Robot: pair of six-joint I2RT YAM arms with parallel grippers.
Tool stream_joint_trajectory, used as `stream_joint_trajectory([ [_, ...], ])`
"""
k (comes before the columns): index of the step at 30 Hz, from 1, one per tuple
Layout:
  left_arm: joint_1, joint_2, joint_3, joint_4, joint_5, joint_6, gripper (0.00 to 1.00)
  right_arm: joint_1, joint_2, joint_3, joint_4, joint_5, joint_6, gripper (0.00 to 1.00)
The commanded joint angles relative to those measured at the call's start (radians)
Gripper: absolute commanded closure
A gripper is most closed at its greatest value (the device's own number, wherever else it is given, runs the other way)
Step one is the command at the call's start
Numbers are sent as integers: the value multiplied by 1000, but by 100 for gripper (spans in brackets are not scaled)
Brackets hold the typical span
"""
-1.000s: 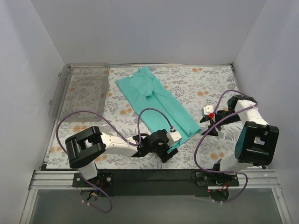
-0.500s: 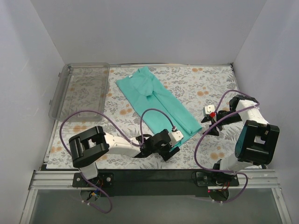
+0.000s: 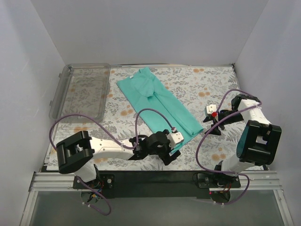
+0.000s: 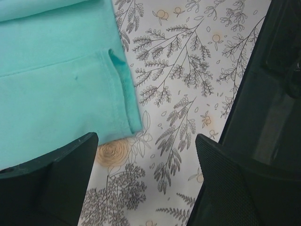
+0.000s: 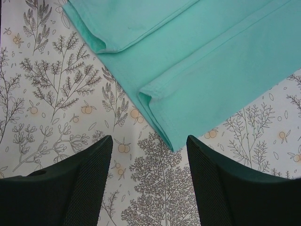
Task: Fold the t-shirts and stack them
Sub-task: Fold the tshirt
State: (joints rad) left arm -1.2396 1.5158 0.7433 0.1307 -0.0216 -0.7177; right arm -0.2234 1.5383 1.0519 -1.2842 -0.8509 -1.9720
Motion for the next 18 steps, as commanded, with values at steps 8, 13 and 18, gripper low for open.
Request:
stream_joint_trajectory([
  [8,-3,237,156,-82,-70,38,26,-22,11,39,-26,7,-30,41],
  [13,0,268,174,-98,-126,40,34,-25,14,22,-27,1,-33,42],
  [18,3,277,163,-111,-139,34,65,-25,20,3,-27,0,-54,42],
])
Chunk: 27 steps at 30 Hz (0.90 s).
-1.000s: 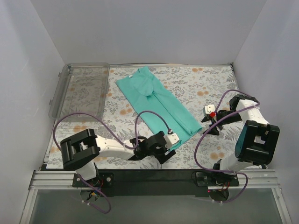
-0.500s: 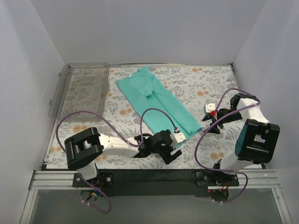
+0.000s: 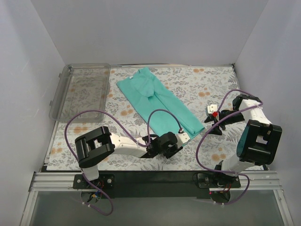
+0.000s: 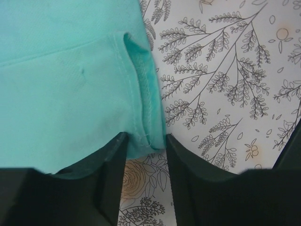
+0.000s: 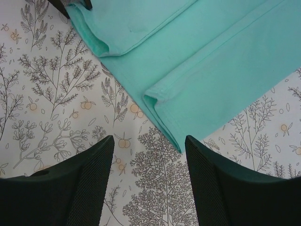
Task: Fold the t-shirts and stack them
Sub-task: Fold the tshirt
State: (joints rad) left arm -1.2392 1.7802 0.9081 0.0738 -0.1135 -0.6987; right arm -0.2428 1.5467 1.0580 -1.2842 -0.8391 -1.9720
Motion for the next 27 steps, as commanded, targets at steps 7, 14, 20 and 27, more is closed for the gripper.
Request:
stream_joint_trajectory([
  [7,3,-18,-60,-32,-41,-19,82,13,16,-41,-26,32,-142,42],
  [14,-2,-111,-149,-31,-5,-62,100,83,6,-84,14,84,-234,40],
  [20,-5,-183,-213,-37,23,-96,100,193,21,-85,143,116,-128,44],
  [27,-6,-229,-255,-40,35,-120,100,270,-8,-190,261,192,-87,46],
])
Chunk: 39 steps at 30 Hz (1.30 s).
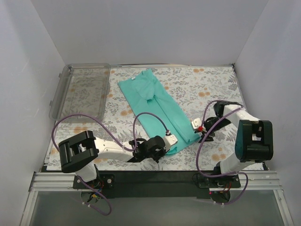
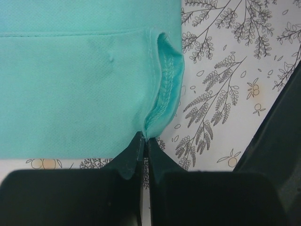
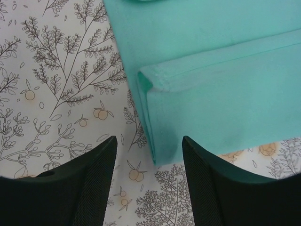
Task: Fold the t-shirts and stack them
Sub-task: Fold the tshirt
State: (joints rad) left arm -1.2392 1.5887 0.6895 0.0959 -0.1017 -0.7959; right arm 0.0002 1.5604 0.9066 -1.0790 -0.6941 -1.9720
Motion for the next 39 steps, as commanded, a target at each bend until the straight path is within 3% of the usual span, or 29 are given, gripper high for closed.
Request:
stream_joint_trajectory([
  [1,-5,-50,-41,-59,25,-26,100,35,-29,-57,98,57,-77,45],
  [9,-6,-91,-67,-48,34,-52,100,95,-28,-166,243,145,-5,47],
  [12,-5,-102,-70,-42,34,-55,100,122,-45,-214,298,180,16,57],
  [16,-5,-116,-77,-33,31,-65,100,139,-83,-276,382,202,39,84],
  [19,-5,-142,-97,-18,39,-75,100,139,-129,-310,401,189,53,97],
  [26,-5,-249,-151,13,89,-77,100,139,-240,-275,354,142,168,99],
  [30,-5,-312,-162,11,131,-60,100,141,-223,-186,193,76,197,99],
  [39,0,-342,-133,-47,168,-14,100,139,-172,-23,24,-51,277,99],
])
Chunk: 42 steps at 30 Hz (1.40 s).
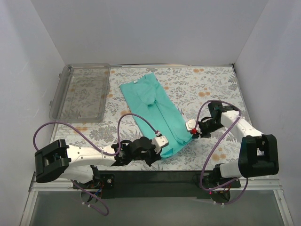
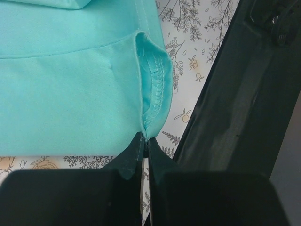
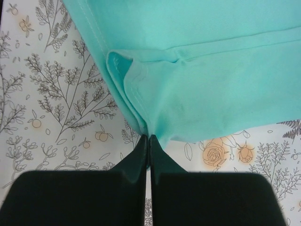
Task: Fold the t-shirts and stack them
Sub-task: Fold the tshirt
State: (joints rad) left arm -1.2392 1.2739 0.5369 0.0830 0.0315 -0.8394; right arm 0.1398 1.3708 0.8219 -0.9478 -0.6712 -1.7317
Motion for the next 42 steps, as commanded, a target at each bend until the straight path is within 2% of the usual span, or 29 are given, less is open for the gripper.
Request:
stream_joint_trajectory([
  [1,3,-28,24,-49,34,33,100,1,25,103,-117,-82,49,99],
  [5,47,-54,55,-78,62,37,100,1,76,206,-163,-110,101,99],
  [14,317,-67,146,-134,243,75,100,49,221,449,-178,-125,251,99],
  [19,412,-30,179,-137,326,106,100,81,298,575,-178,-126,317,99],
  [29,631,54,222,-89,363,128,100,115,549,897,-174,-136,461,99],
  [35,730,146,270,-32,377,134,100,121,687,1075,-166,-148,544,99],
  [42,796,234,296,4,357,137,100,153,810,1220,-117,-117,656,99],
])
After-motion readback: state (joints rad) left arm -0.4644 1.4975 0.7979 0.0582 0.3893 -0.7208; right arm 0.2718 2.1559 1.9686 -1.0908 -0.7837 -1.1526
